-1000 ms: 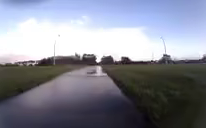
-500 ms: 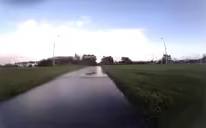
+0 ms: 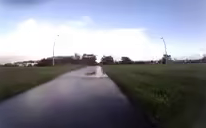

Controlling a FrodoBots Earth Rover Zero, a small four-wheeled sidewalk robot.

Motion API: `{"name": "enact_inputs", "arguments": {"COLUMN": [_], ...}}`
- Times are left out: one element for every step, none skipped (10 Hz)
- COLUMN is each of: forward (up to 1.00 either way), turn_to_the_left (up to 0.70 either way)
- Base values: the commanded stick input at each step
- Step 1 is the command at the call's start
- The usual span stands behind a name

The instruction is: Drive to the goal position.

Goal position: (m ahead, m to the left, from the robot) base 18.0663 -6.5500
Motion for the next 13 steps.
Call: {"name": "enact_inputs", "arguments": {"forward": [0.45, 0.45, 0.45, 0.45, 0.45, 0.45, 0.45, 0.45, 0.45, 0.45, 0.45, 0.45, 0.45], "turn_to_the_left": [0.0, 0.27, 0.27, 0.27, 0.27, 0.27, 0.27, 0.27, 0.27, 0.27, 0.27, 0.27, 0.27]}}
